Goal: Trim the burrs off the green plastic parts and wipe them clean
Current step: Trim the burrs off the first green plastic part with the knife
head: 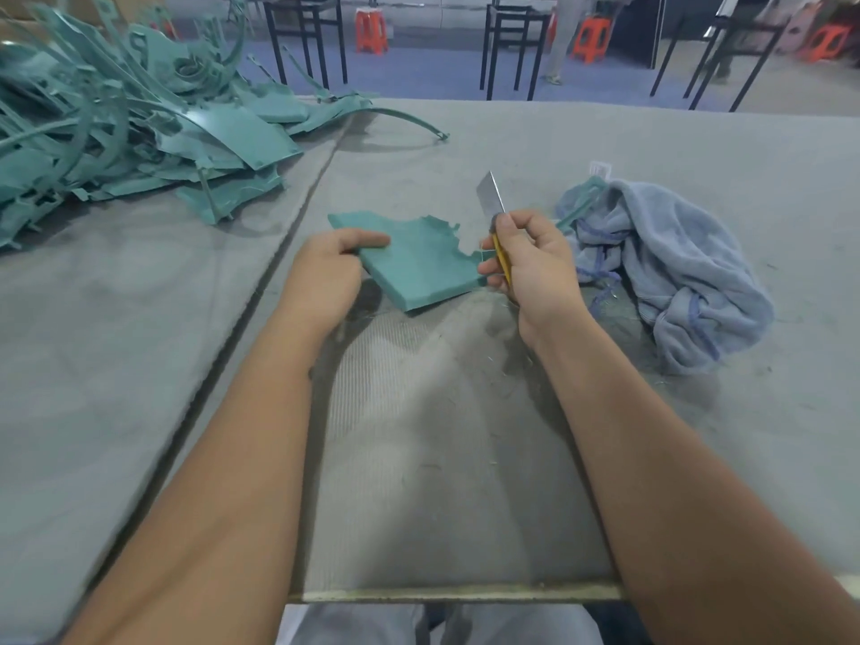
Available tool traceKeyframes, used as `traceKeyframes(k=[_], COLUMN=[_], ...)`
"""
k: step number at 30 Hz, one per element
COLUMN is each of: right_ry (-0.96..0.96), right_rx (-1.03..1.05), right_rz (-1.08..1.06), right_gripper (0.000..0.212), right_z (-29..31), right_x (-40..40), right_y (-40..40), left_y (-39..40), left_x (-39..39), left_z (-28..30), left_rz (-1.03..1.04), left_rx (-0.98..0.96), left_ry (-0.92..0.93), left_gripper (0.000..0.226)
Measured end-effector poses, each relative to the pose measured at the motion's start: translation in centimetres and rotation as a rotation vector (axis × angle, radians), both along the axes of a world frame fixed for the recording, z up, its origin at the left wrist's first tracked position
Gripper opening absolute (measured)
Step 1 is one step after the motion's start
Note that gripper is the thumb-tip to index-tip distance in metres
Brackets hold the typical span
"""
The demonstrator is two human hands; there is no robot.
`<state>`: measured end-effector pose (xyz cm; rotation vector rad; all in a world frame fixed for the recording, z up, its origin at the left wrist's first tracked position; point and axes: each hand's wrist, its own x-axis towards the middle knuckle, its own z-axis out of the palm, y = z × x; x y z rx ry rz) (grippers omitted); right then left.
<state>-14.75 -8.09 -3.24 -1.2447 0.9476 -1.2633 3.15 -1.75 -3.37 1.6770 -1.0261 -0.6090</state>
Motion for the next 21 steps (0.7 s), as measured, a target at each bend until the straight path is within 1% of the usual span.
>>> traceKeyframes(k=[2,3,4,6,7,9,10,12,13,15,17,19,21], right_ry=[0.005,0.016,0.032,0.055,0.052,0.051,0.056,0.037,0.014,0.015,0.068,0.094,0.108], right_rx=[-0.011,-0.018,-0.021,-0.018,-0.017,-0.017,-0.013,0.025,0.043,0.027,-0.006,-0.021,-0.053], right_rz=[-0.01,-0.015,-0.018,-0.016,-0.005,0.031,0.053,0.079,0.073,0.0,-0.097,-0.153,-0.169], right_gripper=[0.017,0.017,0.017,0.016,0.017,0.022,0.026,0.036,0.04,0.043,0.037,0.025,0.014], right_z=[0.1,0.2,0.2,0.2,0.2,0.1,0.2,0.3,0.3,0.3,0.3,0.3,0.3], right_x=[-0.1,-0.1,-0.2,-0.4,-0.4,-0.3,-0.2,0.2,0.3,0.3,0.0,-0.2,-0.2], right_y=[0.2,0.3,0.3,0.4,0.5,0.5,0.5,0.6,0.6,0.4,0.3,0.1,-0.1], left_y=[0.3,0.4,0.4,0.6,0.6,0.5,0.4,0.0,-0.1,-0.3,-0.3,-0.3,-0.2], left_x=[0.8,0.9,1.0,0.8,0.8,0.4,0.2,-0.3,-0.5,-0.5,-0.3,-0.4,-0.8], left_z=[-0.3,-0.4,-0.5,-0.7,-0.8,-0.7,-0.6,-0.6,-0.6,-0.6,-0.3,0.0,0.2], left_rz=[-0.052,-0.048,-0.019,0.039,0.035,-0.057,-0.13,-0.244,-0.257,-0.197,-0.062,0.038,0.042], left_rx=[0.058,0.095,0.134,0.144,0.11,0.017,-0.017,-0.049,-0.067,-0.127,-0.195,-0.244,-0.266], left_ry=[-0.334,-0.501,-0.618,-0.746,-0.792,-0.877,-0.913,-0.932,-0.911,-0.857,-0.871,-0.891,-0.85], left_gripper=[0.05,0.044,0.041,0.041,0.043,0.05,0.053,0.048,0.043,0.029,0.017,0.02,0.018])
